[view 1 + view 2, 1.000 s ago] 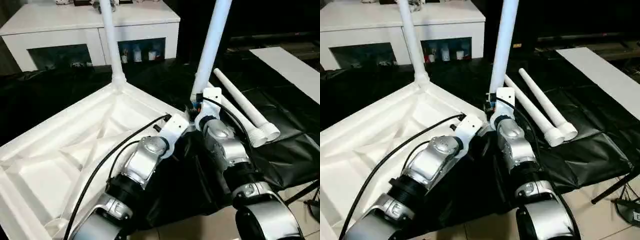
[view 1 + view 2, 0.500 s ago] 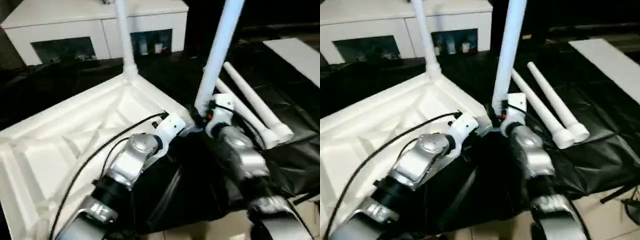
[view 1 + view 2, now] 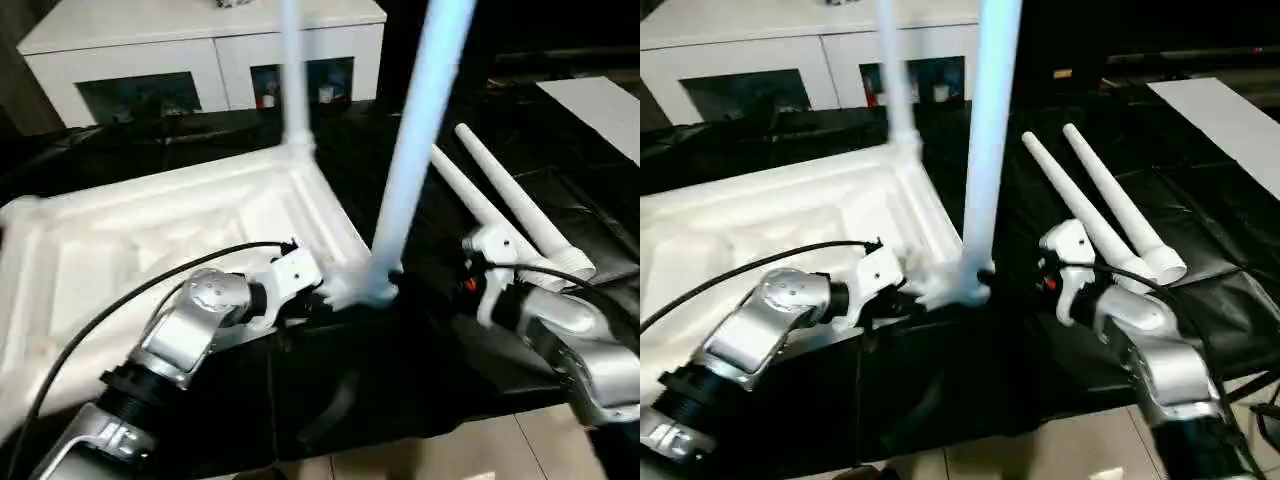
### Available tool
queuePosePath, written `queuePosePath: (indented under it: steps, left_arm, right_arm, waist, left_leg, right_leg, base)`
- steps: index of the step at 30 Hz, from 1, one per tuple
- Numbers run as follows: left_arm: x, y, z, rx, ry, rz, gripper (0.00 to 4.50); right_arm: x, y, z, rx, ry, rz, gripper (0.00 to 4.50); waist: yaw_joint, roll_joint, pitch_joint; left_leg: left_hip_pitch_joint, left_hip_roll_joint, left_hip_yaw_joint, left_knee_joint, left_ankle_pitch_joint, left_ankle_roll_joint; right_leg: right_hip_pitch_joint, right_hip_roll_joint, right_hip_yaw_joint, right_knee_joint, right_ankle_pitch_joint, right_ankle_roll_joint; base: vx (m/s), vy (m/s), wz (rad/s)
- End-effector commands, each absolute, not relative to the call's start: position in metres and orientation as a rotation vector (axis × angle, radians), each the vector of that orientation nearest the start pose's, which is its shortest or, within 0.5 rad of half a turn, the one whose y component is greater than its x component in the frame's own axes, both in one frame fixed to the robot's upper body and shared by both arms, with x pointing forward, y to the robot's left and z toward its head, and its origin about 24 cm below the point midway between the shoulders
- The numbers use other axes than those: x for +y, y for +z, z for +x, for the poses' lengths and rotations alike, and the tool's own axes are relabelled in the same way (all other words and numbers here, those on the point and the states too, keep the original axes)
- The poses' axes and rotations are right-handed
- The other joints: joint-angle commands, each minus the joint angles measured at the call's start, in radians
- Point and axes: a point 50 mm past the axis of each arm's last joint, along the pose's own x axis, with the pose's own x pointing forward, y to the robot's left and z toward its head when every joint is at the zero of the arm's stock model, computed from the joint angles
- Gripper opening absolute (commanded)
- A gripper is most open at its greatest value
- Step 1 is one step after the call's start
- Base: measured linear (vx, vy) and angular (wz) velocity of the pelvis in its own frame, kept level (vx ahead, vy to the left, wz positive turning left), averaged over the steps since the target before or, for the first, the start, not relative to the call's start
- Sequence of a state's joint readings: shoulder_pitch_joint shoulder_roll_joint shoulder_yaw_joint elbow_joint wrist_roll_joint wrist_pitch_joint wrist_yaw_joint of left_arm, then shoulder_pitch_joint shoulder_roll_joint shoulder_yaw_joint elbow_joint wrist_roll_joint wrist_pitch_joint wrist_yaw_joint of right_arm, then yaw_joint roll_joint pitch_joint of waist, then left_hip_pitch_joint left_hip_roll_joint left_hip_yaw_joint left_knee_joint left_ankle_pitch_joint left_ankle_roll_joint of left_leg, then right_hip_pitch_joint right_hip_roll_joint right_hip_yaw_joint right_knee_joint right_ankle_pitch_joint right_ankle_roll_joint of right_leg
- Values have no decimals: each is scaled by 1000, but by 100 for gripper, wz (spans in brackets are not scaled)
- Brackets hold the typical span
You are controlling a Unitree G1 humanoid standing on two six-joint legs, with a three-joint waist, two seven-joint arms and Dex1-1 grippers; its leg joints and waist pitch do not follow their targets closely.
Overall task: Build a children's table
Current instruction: Rotate leg to tighten
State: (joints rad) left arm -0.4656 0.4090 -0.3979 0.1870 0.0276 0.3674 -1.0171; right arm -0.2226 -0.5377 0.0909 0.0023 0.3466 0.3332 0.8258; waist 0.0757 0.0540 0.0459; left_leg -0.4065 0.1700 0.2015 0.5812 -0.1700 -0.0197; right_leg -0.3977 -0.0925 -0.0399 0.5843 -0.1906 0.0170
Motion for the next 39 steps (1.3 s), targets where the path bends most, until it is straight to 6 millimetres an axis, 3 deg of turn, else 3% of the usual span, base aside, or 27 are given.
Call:
queuePosePath:
  steps: [1, 5, 7, 8, 9, 12, 18, 25, 28, 30, 35, 37, 39]
  left_arm:
    - [104, 64, 285, 424, -1328, 507, 0]
    - [103, 65, 283, 422, -1353, 499, 0]
    - [102, 65, 281, 424, -1365, 497, 0]
    - [102, 65, 281, 425, -1368, 497, 0]
    - [101, 65, 281, 424, -1366, 496, 0]
    - [100, 65, 282, 419, -1363, 500, 0]
    - [101, 65, 282, 420, -1357, 504, 0]
    - [103, 65, 282, 426, -1351, 507, 0]
    - [104, 64, 281, 429, -1350, 509, 0]
    - [104, 64, 281, 428, -1348, 508, 0]
    - [106, 64, 282, 436, -1348, 513, 0]
    - [107, 63, 283, 441, -1334, 514, 0]
    - [106, 62, 288, 442, -1272, 484, 0]
  right_arm:
    - [-183, 83, 269, 251, 955, -172, 387]
    - [-186, 82, 272, 274, 983, -210, 387]
    - [-185, 81, 271, 288, 1011, -217, 387]
    - [-184, 81, 271, 292, 1019, -218, 387]
    - [-184, 79, 273, 305, 1024, -238, 387]
    - [-183, 74, 277, 329, 1045, -258, 387]
    - [-176, 69, 283, 328, 1060, -253, 387]
    - [-173, 67, 285, 327, 1080, -233, 321]
    - [-173, 65, 284, 333, 1090, -231, 307]
    - [-173, 63, 283, 338, 1097, -225, 273]
    - [-175, 60, 283, 353, 1084, -216, 257]
    - [-177, 56, 285, 371, 1043, -213, 251]
    - [-182, 46, 294, 395, 895, -217, 250]
  waist:
    - [-3, -10, -66]
    - [-1, -18, -61]
    - [0, -17, -60]
    - [0, -17, -61]
    - [0, -23, -61]
    - [0, -20, -62]
    - [1, -23, -67]
    - [-5, -24, -63]
    - [-6, -24, -64]
    - [-7, -24, -65]
    - [-9, -24, -65]
    - [-11, -25, -65]
    - [-15, -24, -64]
  left_leg:
    - [40, 62, -26, -62, -155, 79]
    - [38, 61, -24, -62, -207, 58]
    - [40, 62, -25, -63, -227, 43]
    - [40, 61, -25, -62, -227, 41]
    - [40, 62, -25, -61, -225, 40]
    - [39, 60, -26, -59, -220, 37]
    - [36, 57, -25, -51, -170, 64]
    - [37, 58, -27, -55, -229, 42]
    - [36, 58, -27, -53, -223, 42]
    - [36, 58, -27, -53, -212, 47]
    - [35, 56, -26, -51, -211, 53]
    - [35, 57, -27, -52, -214, 51]
    - [35, 55, -26, -52, -220, 47]
  right_leg:
    - [39, -50, 29, -44, -30, -255]
    - [35, -54, 33, -51, -124, -249]
    - [34, -55, 34, -54, -172, -237]
    - [34, -55, 34, -53, -175, -235]
    - [34, -53, 34, -54, -176, -232]
    - [33, -53, 34, -51, -181, -229]
    - [35, -51, 32, -41, -106, -249]
    - [33, -51, 33, -46, -178, -240]
    - [34, -50, 33, -44, -165, -240]
    - [34, -49, 32, -42, -149, -244]
    - [34, -50, 32, -42, -148, -249]
    - [35, -49, 31, -42, -150, -250]
    - [32, -49, 31, -42, -157, -254]
  base:
    - [0, 0, 0]
    - [0, 0, 0]
    - [0, 0, 0]
    - [0, 0, 0]
    - [0, 0, 0]
    - [0, 0, 0]
    - [0, 0, 0]
    - [0, 0, 0]
    - [0, 0, 0]
    - [0, 0, 0]
    - [0, 0, 0]
    - [0, 0, 0]
    - [0, 0, 0]
